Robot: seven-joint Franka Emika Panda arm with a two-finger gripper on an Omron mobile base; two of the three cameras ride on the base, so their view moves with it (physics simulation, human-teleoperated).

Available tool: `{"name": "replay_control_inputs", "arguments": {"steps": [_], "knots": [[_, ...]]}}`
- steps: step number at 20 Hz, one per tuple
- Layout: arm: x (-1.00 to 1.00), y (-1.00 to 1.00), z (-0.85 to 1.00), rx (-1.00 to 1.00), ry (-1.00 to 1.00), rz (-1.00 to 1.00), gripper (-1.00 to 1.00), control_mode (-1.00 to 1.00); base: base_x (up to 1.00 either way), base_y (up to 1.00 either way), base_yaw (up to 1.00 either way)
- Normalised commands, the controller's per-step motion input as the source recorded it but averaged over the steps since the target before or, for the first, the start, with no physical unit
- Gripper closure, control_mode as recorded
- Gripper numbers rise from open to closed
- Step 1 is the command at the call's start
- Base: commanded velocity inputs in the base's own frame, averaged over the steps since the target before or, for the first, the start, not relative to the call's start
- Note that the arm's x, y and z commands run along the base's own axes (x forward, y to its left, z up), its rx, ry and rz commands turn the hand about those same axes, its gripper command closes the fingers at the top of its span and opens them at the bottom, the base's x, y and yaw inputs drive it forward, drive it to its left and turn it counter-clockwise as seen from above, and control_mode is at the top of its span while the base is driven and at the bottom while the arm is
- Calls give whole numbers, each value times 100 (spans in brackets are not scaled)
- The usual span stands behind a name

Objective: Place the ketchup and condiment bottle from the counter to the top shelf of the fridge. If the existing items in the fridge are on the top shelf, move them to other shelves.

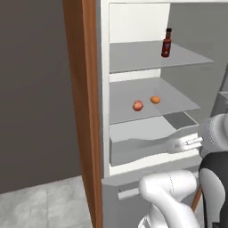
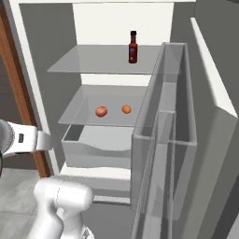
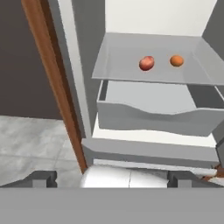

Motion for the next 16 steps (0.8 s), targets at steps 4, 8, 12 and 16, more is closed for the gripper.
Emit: {"name": "replay_control_inputs", "arguments": {"steps": [4,8,12,16], "knots": [[0,0,0,0,0,0,-100,100,-100,74,57],[0,0,0,0,0,0,-100,100,-76,95,76],[0,0,0,0,0,0,-100,100,-29,95,84],[0,0,0,0,0,0,-100,100,5,68,82]]}}
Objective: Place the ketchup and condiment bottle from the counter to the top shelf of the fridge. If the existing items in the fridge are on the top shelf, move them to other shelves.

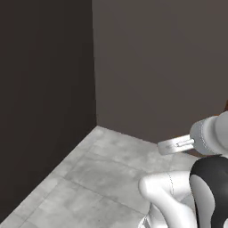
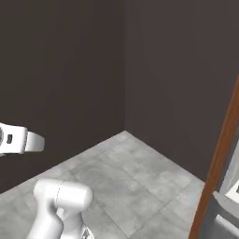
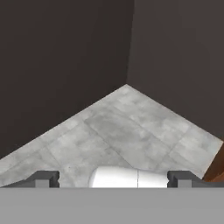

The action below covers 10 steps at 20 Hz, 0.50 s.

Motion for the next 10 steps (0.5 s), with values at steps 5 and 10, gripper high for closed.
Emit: {"name": "replay_control_inputs", "arguments": {"steps": [5,10], "knots": [[0,0,0,0,0,0,-100,100,44,59,72],[0,0,0,0,0,0,-100,100,42,55,75]]}}
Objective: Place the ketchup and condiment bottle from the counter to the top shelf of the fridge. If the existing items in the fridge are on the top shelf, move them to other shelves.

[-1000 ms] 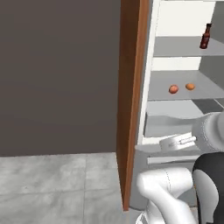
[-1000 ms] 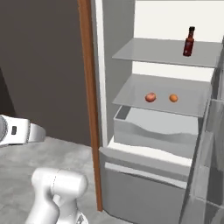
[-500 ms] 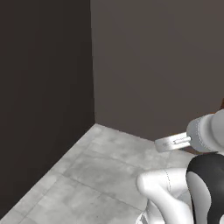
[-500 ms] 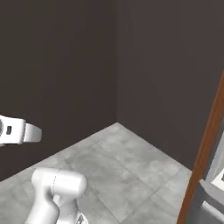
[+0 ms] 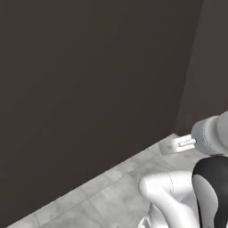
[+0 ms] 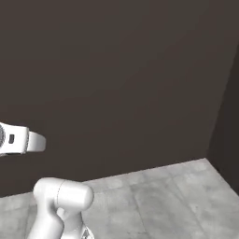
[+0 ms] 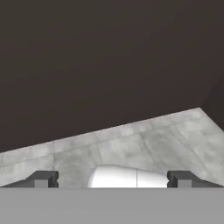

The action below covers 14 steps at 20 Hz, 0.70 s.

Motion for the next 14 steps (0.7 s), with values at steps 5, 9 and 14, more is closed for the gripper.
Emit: {"name": "replay_control_inputs", "arguments": {"steps": [5,9,14], "knots": [[0,0,0,0,0,0,-100,100,18,39,86],[0,0,0,0,0,0,-100,100,15,36,88],[0,0,0,0,0,0,-100,100,12,31,90]]}}
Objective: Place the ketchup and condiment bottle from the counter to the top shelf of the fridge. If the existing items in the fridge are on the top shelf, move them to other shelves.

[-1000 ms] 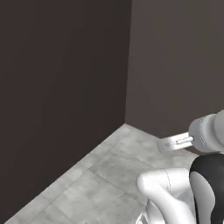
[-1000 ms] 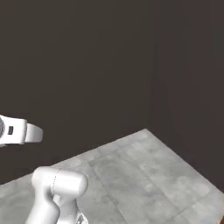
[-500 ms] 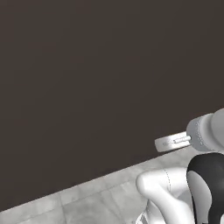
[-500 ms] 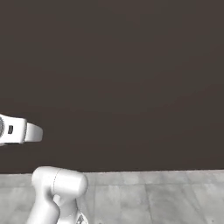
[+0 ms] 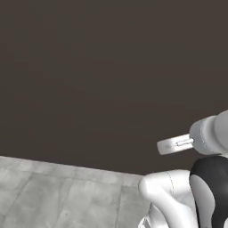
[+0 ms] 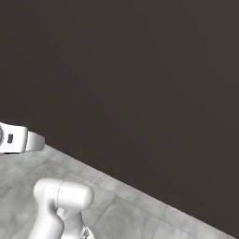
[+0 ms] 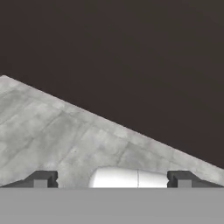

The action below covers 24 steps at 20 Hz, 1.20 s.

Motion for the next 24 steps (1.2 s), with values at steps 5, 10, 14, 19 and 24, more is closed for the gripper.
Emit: {"name": "replay_control_inputs", "arguments": {"steps": [5,10,14,19,24], "knots": [[0,0,0,0,0,0,-100,100,0,4,100],[0,0,0,0,0,0,-100,100,24,7,92],[0,0,0,0,0,0,-100,100,67,26,76],[0,0,0,0,0,0,-100,100,100,33,58],[0,0,0,0,0,0,-100,100,100,25,46]]}}
